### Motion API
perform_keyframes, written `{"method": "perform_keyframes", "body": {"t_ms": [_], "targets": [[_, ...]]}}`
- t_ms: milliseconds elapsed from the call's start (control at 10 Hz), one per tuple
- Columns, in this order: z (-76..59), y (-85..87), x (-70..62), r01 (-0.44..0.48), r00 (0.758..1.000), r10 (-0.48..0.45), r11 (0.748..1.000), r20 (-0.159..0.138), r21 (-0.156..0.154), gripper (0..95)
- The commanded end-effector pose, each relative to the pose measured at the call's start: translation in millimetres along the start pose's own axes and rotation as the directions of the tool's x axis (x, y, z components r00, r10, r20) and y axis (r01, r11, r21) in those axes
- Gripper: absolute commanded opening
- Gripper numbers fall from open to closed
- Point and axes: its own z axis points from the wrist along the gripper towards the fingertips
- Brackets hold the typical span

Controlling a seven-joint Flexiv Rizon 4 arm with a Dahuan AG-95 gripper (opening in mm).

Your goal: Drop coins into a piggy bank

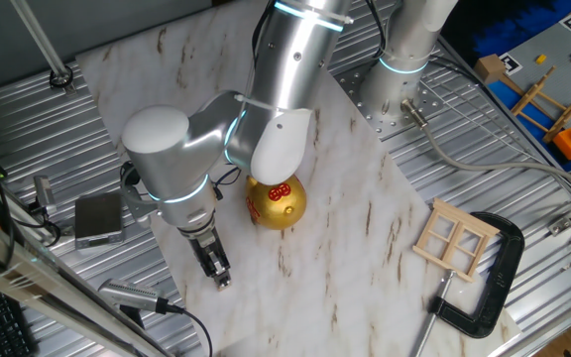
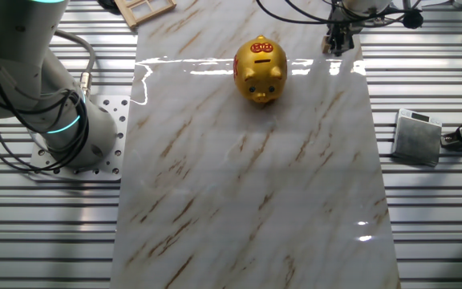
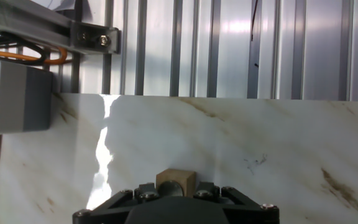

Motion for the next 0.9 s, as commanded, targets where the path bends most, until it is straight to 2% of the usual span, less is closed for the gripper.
{"method": "perform_keyframes", "body": {"t_ms": [100, 900], "targets": [[0.5, -0.5, -0.1, -0.006, 1.000, 0.006, 1.000, 0.002, 0.001, 38.0], [2.7, -2.1, -0.8, -0.010, 1.000, 0.010, 1.000, 0.003, 0.005, 38.0]]}}
